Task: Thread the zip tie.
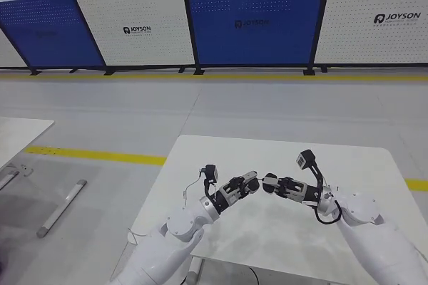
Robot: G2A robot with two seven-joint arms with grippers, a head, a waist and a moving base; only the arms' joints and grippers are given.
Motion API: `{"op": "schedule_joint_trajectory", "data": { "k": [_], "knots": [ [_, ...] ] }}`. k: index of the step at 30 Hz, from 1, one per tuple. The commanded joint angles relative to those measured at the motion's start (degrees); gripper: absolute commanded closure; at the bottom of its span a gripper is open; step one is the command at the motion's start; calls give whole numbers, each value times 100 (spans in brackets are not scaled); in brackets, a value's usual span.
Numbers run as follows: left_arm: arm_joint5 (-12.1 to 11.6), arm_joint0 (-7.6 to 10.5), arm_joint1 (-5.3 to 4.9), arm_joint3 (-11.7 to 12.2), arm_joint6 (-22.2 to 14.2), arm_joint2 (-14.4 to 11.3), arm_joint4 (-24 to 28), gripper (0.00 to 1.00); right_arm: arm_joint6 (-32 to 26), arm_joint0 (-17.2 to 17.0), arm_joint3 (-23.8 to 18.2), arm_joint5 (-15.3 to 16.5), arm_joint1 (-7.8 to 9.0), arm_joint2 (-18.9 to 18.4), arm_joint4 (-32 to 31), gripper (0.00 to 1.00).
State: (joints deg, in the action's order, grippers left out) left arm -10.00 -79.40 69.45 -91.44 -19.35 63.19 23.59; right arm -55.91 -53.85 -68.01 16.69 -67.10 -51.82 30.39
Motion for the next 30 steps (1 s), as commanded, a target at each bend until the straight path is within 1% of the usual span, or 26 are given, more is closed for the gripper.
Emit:
{"op": "schedule_joint_trajectory", "data": {
  "k": [1, 5, 7, 11, 14, 18, 20, 21, 22, 24, 27, 28, 30],
  "knots": [
    [-24, -22, -1, -9, 71, 28, 0, 0, 0, 0, 0, 0, 0, 0, 0, 100],
    [-144, -108, -6, -63, 207, 69, -80, 0, 0, 0, 0, 0, 0, 0, 0, 100],
    [-193, -140, -5, -84, 216, 79, -48, 0, 0, 0, 0, 0, 0, 0, 0, 100],
    [-208, -165, -7, -104, 175, 90, -16, 0, 0, 0, 0, 0, 0, 0, 0, 100],
    [-200, -175, -7, -102, 166, 79, -36, 0, 224, -113, -136, -10, 1, -56, -24, 100],
    [-204, -162, -1, -81, 184, 57, -62, 0, 335, -222, -240, 18, 10, -156, -32, 100],
    [-224, -156, 3, -77, 183, 47, -55, 5, 387, -253, -273, 3, 12, -190, -92, 100],
    [-229, -153, 5, -75, 182, 42, -53, 6, 413, -262, -291, -18, 12, -192, -140, 100],
    [-234, -146, 7, -75, 183, 36, -50, 16, 431, -269, -311, -44, 9, -189, -176, 100],
    [-230, -122, 14, -66, 194, 21, -39, 23, 449, -279, -344, -106, 3, -182, -238, 100],
    [-224, -83, 26, -45, 222, -7, -19, 44, 445, -276, -363, -156, -8, -178, -282, 100],
    [-229, -75, 29, -44, 228, -14, -16, 49, 445, -276, -363, -156, -8, -178, -282, 100],
    [-250, -68, 34, -45, 233, -26, -13, 53, 445, -276, -363, -156, -8, -178, -282, 100]
  ]
}}
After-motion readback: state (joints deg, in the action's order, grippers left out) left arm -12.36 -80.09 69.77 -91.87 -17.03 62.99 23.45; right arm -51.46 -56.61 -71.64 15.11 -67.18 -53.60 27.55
